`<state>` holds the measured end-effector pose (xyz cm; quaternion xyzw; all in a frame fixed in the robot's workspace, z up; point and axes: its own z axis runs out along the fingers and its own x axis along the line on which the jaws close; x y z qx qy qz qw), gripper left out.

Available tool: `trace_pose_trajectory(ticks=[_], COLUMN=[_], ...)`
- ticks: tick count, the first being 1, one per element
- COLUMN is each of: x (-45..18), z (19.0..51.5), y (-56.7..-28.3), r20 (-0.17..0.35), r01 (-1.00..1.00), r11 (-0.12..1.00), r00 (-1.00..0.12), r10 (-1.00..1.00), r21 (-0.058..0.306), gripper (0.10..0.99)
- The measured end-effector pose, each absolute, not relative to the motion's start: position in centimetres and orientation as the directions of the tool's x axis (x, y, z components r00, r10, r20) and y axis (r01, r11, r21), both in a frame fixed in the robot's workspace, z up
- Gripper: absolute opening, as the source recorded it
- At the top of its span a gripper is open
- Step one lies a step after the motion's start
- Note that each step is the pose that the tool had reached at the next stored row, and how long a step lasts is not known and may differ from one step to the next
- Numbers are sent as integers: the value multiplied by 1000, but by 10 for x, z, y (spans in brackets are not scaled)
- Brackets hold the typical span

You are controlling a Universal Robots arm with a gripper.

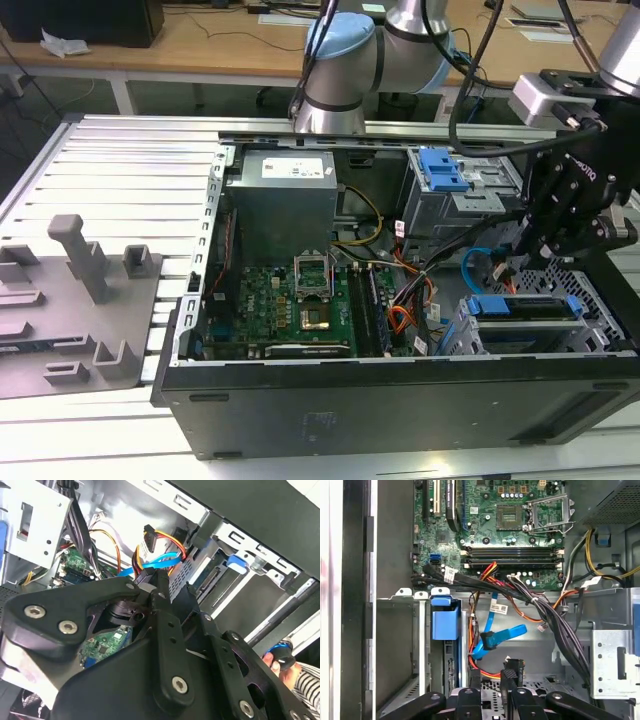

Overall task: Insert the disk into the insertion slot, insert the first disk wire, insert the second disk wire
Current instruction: 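Insert the first disk wire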

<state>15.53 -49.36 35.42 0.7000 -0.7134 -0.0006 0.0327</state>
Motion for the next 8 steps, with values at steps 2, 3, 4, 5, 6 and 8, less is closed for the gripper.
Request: trace_pose_trajectory(ticks=[2, 3, 4, 5, 6, 8], x=[154, 154, 154, 153, 152, 150], z=[356, 360, 363, 363, 364, 363], y=[-492, -492, -492, -491, -487, -477], r20=[46, 46, 46, 46, 46, 46], r01=[-999, -999, -999, -999, -999, -999], r11=[20, 20, 20, 20, 20, 20], r00=[-18, -18, -18, -18, -18, -18], r10=[-999, -999, -999, -999, -999, -999], r21=[46, 46, 45, 44, 44, 44], gripper=[302, 302, 302, 302, 302, 302])
